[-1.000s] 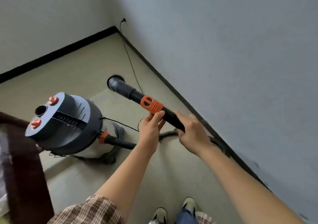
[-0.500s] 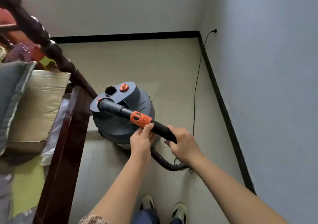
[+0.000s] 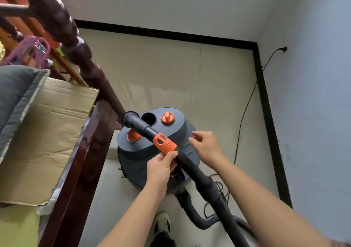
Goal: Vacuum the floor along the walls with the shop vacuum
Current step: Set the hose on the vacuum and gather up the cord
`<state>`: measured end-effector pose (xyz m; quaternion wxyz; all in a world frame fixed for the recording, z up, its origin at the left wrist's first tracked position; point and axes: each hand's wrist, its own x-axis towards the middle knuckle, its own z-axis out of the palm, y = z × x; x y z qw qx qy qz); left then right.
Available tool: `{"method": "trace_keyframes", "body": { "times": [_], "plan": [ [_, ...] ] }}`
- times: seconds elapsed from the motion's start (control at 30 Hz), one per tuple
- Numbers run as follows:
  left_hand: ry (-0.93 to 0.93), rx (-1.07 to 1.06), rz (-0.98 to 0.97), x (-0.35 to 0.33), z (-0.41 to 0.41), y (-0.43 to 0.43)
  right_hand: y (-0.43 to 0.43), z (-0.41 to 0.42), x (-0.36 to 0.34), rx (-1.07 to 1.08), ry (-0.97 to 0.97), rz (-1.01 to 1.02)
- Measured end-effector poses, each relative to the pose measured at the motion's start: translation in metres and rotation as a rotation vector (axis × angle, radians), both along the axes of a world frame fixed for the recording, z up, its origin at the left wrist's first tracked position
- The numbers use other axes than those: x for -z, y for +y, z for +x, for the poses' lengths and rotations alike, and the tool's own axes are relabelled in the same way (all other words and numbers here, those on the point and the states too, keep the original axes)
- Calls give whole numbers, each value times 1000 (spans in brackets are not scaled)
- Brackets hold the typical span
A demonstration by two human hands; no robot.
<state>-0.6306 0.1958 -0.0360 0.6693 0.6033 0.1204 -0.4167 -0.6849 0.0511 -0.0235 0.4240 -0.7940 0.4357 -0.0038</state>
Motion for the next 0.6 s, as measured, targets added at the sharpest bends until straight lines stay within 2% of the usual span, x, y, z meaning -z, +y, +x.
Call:
{"method": "trace_keyframes", "body": {
  "times": [0.27,0.37,0.6],
  "plan": [
    [18,6,-42,29,18,-10,-32,110,37,-198,132,-113],
    [26,-4,-57,30,19,-10,-35,126,43,-252,223,-165],
    [44,-9,-54,26,21,-12,-43,136,42,-352,227,-155]
  ]
}}
